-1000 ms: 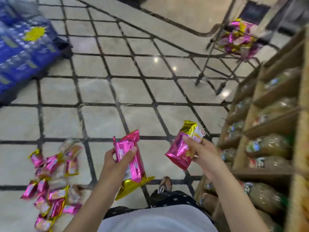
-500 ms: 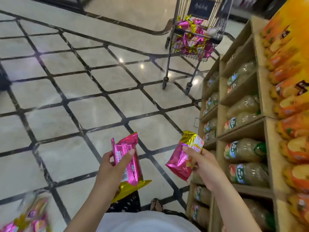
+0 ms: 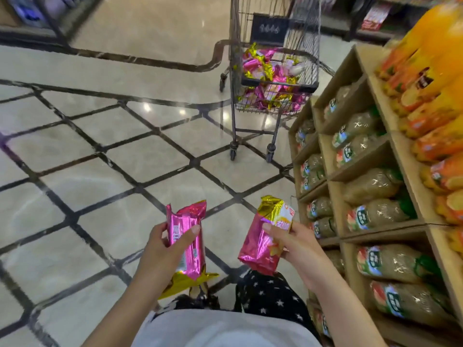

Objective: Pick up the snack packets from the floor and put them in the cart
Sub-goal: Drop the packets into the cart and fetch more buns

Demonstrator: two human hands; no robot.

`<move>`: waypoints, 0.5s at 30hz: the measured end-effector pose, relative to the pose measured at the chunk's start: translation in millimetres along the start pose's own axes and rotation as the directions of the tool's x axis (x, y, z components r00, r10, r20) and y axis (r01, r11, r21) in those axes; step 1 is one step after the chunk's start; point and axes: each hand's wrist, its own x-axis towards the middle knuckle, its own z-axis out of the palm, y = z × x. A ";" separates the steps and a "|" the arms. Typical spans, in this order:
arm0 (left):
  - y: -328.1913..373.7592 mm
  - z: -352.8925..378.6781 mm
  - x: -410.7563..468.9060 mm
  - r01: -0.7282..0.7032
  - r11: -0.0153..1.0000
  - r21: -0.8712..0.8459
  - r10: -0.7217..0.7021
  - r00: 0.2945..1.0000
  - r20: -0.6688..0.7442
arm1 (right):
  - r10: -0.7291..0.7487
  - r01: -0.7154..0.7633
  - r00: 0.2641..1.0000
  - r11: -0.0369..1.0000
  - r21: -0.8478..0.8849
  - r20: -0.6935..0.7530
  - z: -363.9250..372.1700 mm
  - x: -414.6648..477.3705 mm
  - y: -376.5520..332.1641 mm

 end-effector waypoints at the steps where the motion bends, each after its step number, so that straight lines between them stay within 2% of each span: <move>1: 10.0 3.3 13.1 0.005 1.000 0.011 -0.005 1.000 0.020 | 0.007 -0.007 1.000 1.000 0.015 -0.021 -3.5 8.8 -6.1; 7: 74.2 55.3 103.8 0.004 0.997 0.071 -0.012 0.993 0.117 | 0.011 0.001 0.990 0.997 0.080 -0.144 -52.8 84.6 -59.0; 15: 195.3 172.3 226.4 -0.050 0.993 0.110 0.039 0.995 0.097 | -0.015 0.035 0.984 0.993 0.109 -0.178 -123.8 233.5 -175.4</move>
